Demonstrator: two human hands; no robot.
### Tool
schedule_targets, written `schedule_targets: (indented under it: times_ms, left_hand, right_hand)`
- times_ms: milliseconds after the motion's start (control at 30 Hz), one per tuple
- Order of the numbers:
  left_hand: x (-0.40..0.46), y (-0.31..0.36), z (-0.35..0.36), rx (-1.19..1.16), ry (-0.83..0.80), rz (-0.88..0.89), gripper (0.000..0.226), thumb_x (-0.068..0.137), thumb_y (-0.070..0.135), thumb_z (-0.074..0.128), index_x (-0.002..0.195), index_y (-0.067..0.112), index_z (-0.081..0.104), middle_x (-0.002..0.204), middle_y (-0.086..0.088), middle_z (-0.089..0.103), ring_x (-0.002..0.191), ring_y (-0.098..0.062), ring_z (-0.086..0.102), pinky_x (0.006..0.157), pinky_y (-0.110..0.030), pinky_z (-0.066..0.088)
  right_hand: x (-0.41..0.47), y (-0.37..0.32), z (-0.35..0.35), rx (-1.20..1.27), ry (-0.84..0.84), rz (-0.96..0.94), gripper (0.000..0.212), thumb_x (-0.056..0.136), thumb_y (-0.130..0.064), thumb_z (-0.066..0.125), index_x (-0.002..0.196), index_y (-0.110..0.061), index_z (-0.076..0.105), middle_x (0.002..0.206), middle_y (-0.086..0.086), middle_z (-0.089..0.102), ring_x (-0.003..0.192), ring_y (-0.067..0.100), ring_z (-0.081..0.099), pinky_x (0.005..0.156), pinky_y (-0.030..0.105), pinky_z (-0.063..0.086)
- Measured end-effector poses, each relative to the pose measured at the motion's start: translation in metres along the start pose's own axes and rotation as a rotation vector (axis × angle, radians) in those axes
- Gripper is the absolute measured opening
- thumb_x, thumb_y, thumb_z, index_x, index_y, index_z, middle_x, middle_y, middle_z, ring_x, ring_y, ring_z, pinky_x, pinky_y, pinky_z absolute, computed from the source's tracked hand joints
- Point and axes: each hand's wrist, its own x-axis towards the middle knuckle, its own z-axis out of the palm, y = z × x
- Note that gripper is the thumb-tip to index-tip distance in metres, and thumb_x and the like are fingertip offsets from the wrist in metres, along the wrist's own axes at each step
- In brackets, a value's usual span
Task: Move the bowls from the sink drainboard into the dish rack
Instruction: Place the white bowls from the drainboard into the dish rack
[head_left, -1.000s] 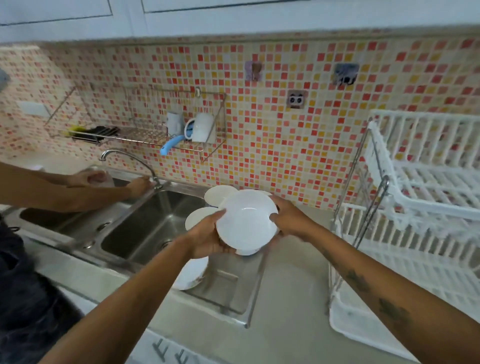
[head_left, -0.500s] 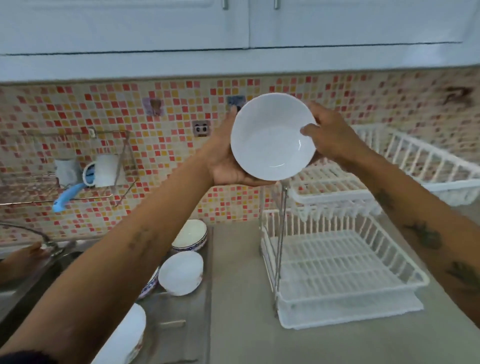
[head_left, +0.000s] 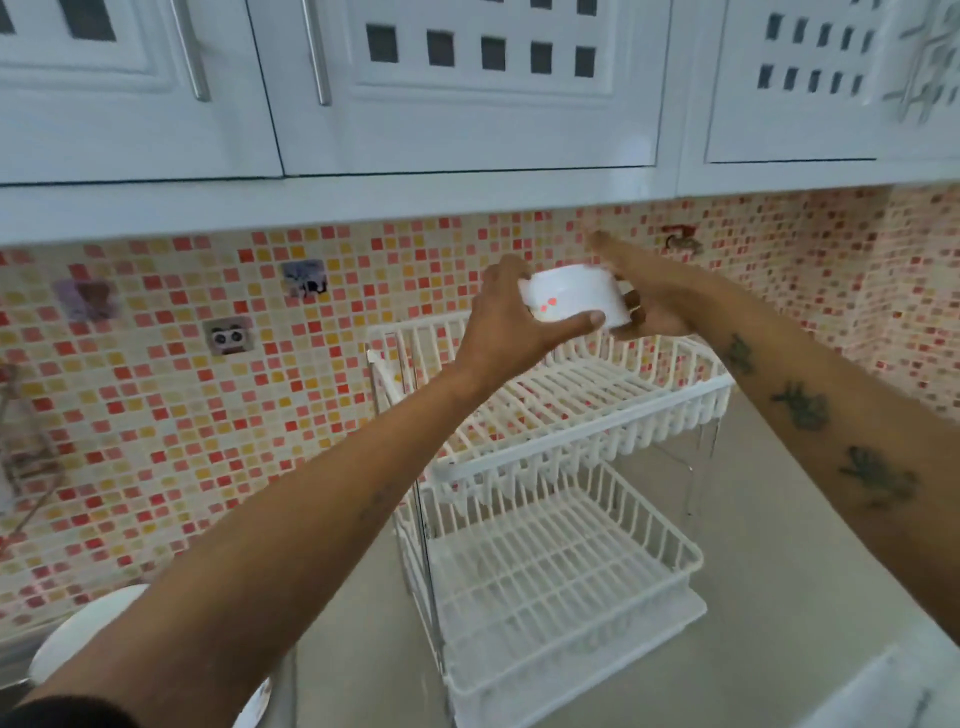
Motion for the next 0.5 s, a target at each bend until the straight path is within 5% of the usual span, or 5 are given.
schedule_targets:
  times_ms: [133,400,500]
  left_hand:
    - [0.004,-0.006,0.036,0.267,-0.04,0.232,0.088,0.055,0.051,0.087,0.121,0.006,0.049,0.127,-0.012,0.047,0.111,-0.033,0.047,0.091,-0.043,0.045]
    - [-0.001,-0.03,0.048,0.255,-0.382,-0.013,0.104,0.073,0.041,0.081,0.152,0.011,0.02,0.157,-0.016,0.02,0.145,-0.035,0.024,0.115,-0.05,0.032]
    - [-0.007,-0.027,0.038,0.401,-0.622,-0.115,0.091,0.084,0.045,0.069,0.154,0.015,0.018,0.155,-0.013,0.027,0.14,-0.033,0.035,0.111,-0.043,0.035]
  right_hand:
    - [0.03,0.013,-0.005,-0.091,-0.006,0.179,0.053,0.085,-0.05,0.055,0.119,-0.01,0.059,0.124,0.018,0.065,0.113,0.036,0.064,0.098,0.052,0.05]
    - [0.063,0.06,-0.007,0.028,0.205,0.269,0.053,0.095,-0.04,0.052,0.136,-0.009,0.043,0.119,0.018,0.053,0.101,0.038,0.054,0.075,0.053,0.049]
    - [0.073,0.074,-0.007,-0.014,0.3,0.228,0.057,0.095,-0.039,0.052,0.14,-0.004,0.041,0.132,0.021,0.053,0.115,0.042,0.056,0.083,0.055,0.048]
